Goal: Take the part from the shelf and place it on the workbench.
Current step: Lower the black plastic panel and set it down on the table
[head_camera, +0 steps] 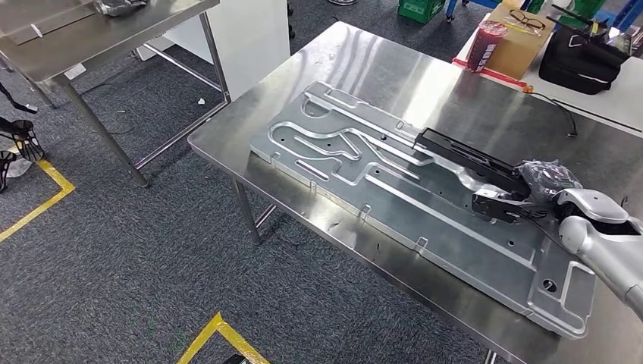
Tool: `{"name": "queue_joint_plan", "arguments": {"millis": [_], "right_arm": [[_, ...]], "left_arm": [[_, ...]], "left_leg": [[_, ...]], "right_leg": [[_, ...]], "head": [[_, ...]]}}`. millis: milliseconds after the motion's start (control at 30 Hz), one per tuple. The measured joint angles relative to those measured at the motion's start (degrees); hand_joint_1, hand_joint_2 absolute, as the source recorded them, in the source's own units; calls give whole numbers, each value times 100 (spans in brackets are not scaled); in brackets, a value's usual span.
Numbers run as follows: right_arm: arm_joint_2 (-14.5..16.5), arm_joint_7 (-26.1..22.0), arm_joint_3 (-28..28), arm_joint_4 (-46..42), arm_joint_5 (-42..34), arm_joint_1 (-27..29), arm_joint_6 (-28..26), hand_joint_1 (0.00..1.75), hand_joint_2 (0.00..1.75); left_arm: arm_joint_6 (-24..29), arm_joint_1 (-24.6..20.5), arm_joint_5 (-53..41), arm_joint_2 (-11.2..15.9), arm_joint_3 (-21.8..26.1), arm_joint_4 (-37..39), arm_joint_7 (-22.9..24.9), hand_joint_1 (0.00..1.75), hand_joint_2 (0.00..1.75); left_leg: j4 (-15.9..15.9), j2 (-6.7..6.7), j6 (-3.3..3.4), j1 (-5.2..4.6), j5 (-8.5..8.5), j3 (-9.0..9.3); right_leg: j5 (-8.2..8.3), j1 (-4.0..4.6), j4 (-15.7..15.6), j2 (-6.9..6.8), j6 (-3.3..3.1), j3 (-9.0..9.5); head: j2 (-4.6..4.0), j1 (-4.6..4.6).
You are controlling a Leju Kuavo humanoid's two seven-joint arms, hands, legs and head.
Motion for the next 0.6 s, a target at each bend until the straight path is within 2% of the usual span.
{"name": "queue_joint_plan", "arguments": {"millis": [167,300,433,567,600], "right_arm": [[32,269,-72,302,218,54,-69,175,175],[61,597,-176,828,462,111,-103,0,0],[81,708,-355,1205,490,141,-41,0,0],[98,744,-523,1370,490,181,-42,0,0],[102,736,-562,1393,490,190,-40,0,0]], "left_arm": [[-51,4,38,1,0,0,-91,0,175],[-135,12,58,1,2,0,-116,0,175],[-199,8,74,3,3,0,-67,0,175],[-190,10,139,3,11,0,-54,0,0],[-192,10,151,3,14,0,-50,0,0]], "left_leg": [[0,-3,1,2,3,6],[-1,-5,1,2,4,5],[-1,0,0,2,3,6],[-1,-3,1,2,4,6],[-1,-3,1,2,4,6]], "right_leg": [[-4,2,7,-5,5,0],[-6,2,11,-9,8,2],[-6,2,11,-2,9,2],[-7,2,12,-7,10,2],[-7,2,13,-6,10,2]], "head": [[0,0],[0,0],[0,0],[0,0],[0,0]]}}
